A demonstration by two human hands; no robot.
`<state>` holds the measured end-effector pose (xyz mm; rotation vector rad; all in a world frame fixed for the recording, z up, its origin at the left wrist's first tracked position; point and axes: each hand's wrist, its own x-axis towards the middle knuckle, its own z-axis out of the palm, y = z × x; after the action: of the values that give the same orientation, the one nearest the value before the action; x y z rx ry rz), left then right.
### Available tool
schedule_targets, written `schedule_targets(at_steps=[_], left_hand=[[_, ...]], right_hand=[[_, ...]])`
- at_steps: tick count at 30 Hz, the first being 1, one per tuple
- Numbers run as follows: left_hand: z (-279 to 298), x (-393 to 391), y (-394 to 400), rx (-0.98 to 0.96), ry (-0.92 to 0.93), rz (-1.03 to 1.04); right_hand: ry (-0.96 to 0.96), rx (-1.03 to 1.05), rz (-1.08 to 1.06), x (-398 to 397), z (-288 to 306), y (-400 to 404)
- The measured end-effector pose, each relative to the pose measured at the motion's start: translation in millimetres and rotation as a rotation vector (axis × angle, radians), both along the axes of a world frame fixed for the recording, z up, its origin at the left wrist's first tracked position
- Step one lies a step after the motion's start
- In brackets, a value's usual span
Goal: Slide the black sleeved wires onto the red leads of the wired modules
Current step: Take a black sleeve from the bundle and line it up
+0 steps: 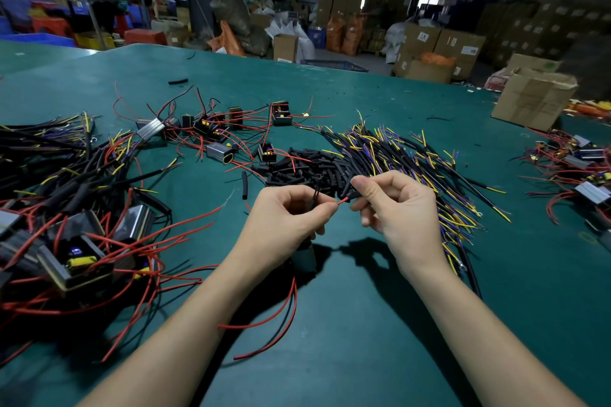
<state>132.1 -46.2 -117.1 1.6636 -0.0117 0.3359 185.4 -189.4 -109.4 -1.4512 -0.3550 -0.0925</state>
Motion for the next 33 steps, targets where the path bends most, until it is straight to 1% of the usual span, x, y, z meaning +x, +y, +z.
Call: schedule_targets(at_steps=[4,7,14,18,23,25,28,33], left_hand=[[-1.0,0.2,1.1,-0.009,-0.004,-0.005],[-1.7,1.1,0.9,-0.002,-0.009,-0.014],[-2.7,2.6,1.6,-0.026,-0.058,-0.046],[-2.9,3.4,1.5,0.014,-0.083,-0.061],[-4.3,4.4,6.1,-0.008,-0.107,-0.002],[-4.8,4.4,7.0,0.019,-0.120,0.018],[-4.7,2.8,4.2,0.037,-0.143,0.014],[-7.9,2.6,2.8,0.005,-0.111,0.054]], right_hand=[[0.038,0.007,0.050,-0.9,2.4,-1.0],[0.026,-0.039,0.092,-2.2,2.9,-0.7],[0.083,-0.079,0.093,-3.7,3.7,1.4],[0.158,-0.080,0.173,-5.3,1.8,5.0],[0.251,0.056,0.417,-0.4,-3.6,0.5],[0.267,0.082,0.447,1.3,-6.1,-0.2],[0.242,0.028,0.428,0.9,-6.5,0.1],[0.150,-0.138,0.439,-6.9,-9.3,5.7]])
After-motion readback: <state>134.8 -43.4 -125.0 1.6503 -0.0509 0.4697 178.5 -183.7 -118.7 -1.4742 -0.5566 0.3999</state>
